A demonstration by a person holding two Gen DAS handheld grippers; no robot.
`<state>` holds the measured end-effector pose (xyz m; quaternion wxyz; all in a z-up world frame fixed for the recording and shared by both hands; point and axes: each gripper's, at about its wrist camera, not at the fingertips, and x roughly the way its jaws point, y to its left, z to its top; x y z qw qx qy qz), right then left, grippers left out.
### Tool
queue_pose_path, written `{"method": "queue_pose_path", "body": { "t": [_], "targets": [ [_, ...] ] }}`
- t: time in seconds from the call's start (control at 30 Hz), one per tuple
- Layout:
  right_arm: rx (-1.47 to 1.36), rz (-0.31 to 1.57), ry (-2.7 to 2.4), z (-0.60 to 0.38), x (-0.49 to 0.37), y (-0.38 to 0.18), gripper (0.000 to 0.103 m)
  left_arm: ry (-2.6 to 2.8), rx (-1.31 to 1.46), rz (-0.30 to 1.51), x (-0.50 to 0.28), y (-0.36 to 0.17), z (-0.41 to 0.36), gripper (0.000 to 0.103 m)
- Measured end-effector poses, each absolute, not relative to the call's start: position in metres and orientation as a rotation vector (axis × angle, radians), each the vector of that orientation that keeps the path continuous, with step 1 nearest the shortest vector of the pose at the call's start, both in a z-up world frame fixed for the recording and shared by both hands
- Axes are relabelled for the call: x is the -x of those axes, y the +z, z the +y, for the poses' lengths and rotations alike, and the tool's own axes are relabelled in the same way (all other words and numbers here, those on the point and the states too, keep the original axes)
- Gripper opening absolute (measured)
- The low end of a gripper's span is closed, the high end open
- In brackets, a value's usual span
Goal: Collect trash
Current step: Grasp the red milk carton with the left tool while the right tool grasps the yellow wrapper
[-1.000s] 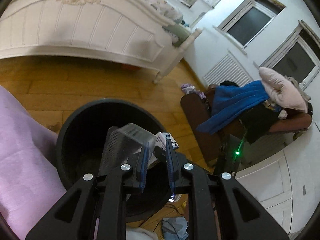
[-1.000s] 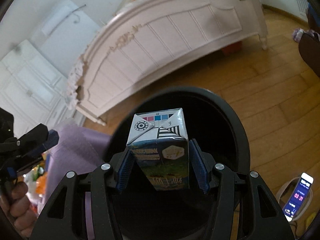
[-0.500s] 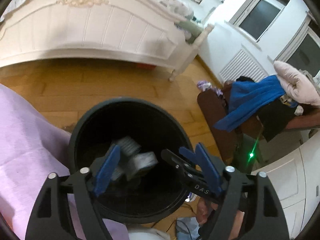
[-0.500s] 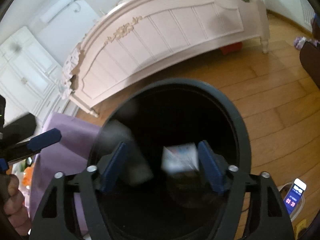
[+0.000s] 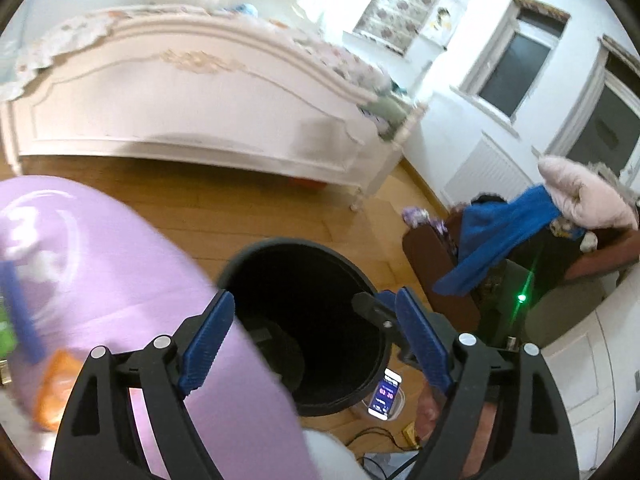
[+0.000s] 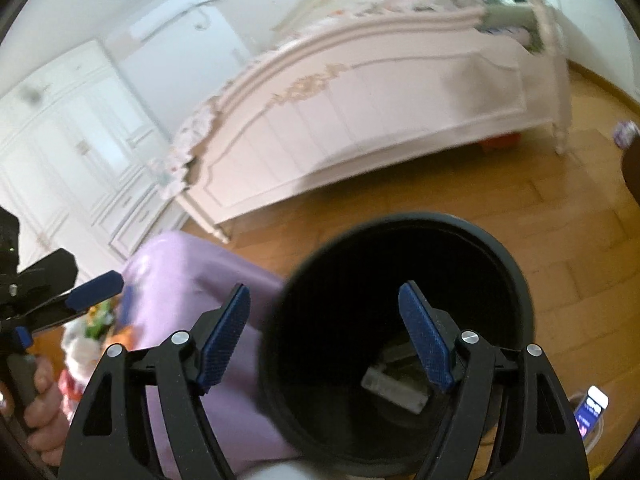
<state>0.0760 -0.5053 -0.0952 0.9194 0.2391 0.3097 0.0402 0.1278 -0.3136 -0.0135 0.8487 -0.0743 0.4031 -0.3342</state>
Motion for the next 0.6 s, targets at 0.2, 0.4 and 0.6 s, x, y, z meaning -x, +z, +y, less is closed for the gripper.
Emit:
{"method": "queue_pose_path", "body": {
  "t": [0.2,0.4,0.6],
  "targets": [
    [-0.411,0.631,0.213,-0.449,-0.089,-0.056,0.076,-0.535,0.184,0.770,-0.129,0.019,-0.219,0.089],
    [-0.307,0.668,0.374,-0.380,-0.113,-0.029,0.076,-0.346,0.217,0.731,-0.138,0.035,-0.103,0.089],
    [-0.099,0.699,0.589,-0.295,-0.152,0.003,0.076,-0.274,0.192,0.816,-0.172,0.016,-0.012,0.089]
  ]
}}
